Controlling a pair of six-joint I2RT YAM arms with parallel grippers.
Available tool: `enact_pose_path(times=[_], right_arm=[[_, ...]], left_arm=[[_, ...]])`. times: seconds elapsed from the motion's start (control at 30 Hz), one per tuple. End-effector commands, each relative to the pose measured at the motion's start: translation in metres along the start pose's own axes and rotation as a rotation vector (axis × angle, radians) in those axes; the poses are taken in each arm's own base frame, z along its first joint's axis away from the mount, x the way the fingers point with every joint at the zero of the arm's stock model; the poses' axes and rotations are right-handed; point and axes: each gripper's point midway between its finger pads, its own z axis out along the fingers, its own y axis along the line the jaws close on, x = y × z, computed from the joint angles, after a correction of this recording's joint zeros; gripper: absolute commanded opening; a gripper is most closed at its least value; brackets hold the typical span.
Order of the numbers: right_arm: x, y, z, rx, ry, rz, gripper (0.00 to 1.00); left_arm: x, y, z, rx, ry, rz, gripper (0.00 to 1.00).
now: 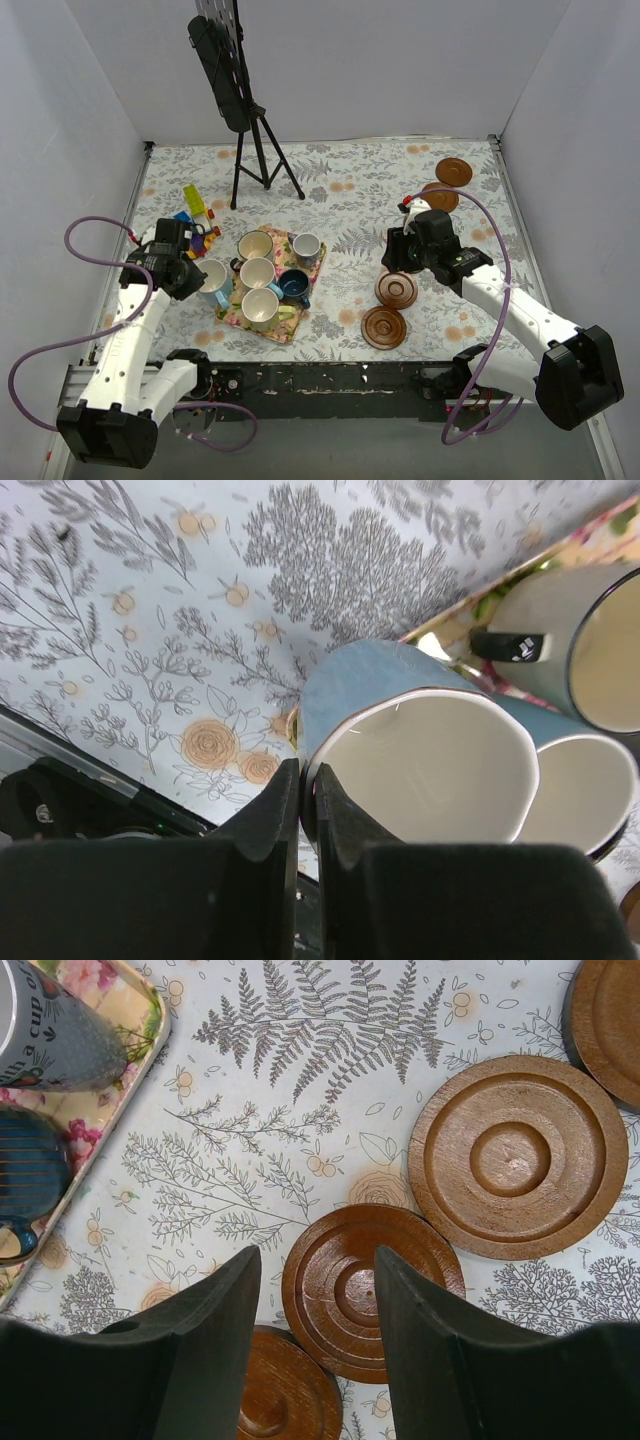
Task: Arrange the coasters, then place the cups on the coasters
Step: Pick up the cup from the tray.
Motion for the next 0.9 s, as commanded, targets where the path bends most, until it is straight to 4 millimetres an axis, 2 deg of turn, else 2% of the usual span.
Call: enact_pose_path(times=[0.0,0.27,0.4,0.57,0.73,0.87], right_arm=[[-0.014,0.006,-0.003,-0.027,-0.053,-0.014,0.56],[-0.033,0.012,-0.01,-0.04,-0.092,-0.025,0.56],[-0.048,0.017,-0.016,-0.044,-0.123,-0.04,0.56],[-0.069,0.028,-0.028,-0.069,-0.174,-0.062,0.55],[-0.099,0.053,-0.044,-0.113,-0.252,-0.129,0.55],[-0.116,0.087,-0.054,-0.164,-0.322,-0.196,0.58]], left_arm=[[-0.04,-0.005,-0.032,0.029,-0.16,-0.056,0.0],[-0.08,-0.016,-0.073,0.078,-0.283,-0.146,0.0],[-0.102,-0.036,-0.095,0.163,-0.327,-0.191,0.0],[-0.114,-0.064,-0.11,0.287,-0.328,-0.248,0.0],[-0.121,-0.087,-0.117,0.386,-0.312,-0.299,0.0],[-0.116,-0.112,-0.113,0.477,-0.249,-0.32,0.0]])
